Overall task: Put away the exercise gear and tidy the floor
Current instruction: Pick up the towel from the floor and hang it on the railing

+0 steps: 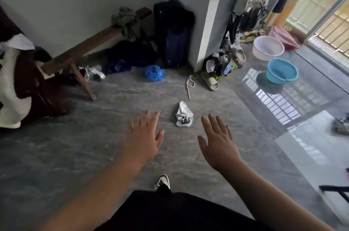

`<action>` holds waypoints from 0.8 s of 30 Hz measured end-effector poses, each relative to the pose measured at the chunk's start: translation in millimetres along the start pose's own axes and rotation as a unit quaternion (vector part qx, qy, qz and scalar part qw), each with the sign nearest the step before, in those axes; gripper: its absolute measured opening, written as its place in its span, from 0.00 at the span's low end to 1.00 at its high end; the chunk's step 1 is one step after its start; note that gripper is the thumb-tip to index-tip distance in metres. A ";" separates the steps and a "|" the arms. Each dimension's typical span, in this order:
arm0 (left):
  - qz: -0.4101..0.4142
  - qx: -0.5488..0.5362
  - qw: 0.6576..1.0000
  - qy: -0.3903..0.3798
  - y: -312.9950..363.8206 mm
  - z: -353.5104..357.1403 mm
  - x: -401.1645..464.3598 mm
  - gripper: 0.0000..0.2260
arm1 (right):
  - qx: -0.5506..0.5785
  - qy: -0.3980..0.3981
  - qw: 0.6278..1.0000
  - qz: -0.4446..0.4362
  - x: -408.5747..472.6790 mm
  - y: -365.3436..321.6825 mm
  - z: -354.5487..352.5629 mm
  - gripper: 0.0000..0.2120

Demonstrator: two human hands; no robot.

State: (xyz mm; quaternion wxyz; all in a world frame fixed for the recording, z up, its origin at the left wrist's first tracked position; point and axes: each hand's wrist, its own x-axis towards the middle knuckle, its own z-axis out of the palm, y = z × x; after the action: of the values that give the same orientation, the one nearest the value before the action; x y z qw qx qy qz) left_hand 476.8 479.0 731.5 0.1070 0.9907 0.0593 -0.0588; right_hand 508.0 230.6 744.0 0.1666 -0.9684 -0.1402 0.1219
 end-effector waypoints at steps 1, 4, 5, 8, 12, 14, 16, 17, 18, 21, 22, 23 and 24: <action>0.013 0.002 1.000 -0.013 -3.2 -0.8 26.7 0.29 | 0.002 0.000 1.000 0.008 22.0 -0.5 -2.0 0.31; 0.039 -0.003 0.998 -0.048 -4.3 1.8 98.7 0.29 | 0.017 0.000 0.999 0.040 77.1 5.2 -7.4 0.31; 0.043 -0.004 0.998 -0.051 -2.1 3.6 120.2 0.30 | 0.022 0.000 0.999 0.049 93.7 10.0 -8.8 0.31; 0.045 -0.013 0.997 -0.065 9.7 11.8 178.0 0.31 | 0.025 -0.014 0.997 0.067 143.6 31.9 -10.7 0.31; 0.047 -0.001 0.995 -0.083 19.4 42.8 253.7 0.30 | 0.033 -0.029 0.996 0.075 222.8 72.9 8.0 0.31; 0.034 0.004 0.996 -0.083 17.3 70.2 293.9 0.30 | 0.042 -0.040 0.996 0.075 267.8 95.3 27.4 0.31; 0.018 -0.003 0.996 -0.087 15.4 104.1 335.6 0.30 | 0.034 -0.048 0.996 0.070 313.1 117.7 53.3 0.31; 0.013 -0.012 0.995 -0.094 14.6 125.9 353.4 0.30 | 0.026 -0.057 0.996 0.069 332.5 129.0 70.0 0.32; 0.008 -0.020 0.995 -0.098 12.8 149.5 370.7 0.30 | 0.023 -0.063 0.995 0.068 351.9 140.0 90.0 0.32; 0.019 -0.036 0.994 -0.106 3.3 236.5 425.3 0.30 | 0.032 -0.074 0.993 0.086 408.5 176.6 167.8 0.31; 0.025 -0.035 0.993 -0.114 -1.0 270.6 442.4 0.30 | 0.032 -0.079 0.992 0.095 425.7 189.7 198.9 0.31; 0.031 -0.032 0.991 -0.124 -6.9 307.8 458.9 0.30 | 0.028 -0.085 0.991 0.102 441.4 203.3 232.9 0.31; 0.037 -0.028 0.990 -0.135 -13.3 345.1 473.4 0.31 | 0.027 -0.094 0.989 0.106 455.3 216.1 267.9 0.31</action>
State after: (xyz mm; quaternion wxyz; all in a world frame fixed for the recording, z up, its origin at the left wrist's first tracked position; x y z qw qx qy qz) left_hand 906.1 466.0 332.8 0.1434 0.9719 0.0093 -0.1863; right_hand 905.9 254.4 335.6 0.1644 -0.9571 -0.0482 0.2335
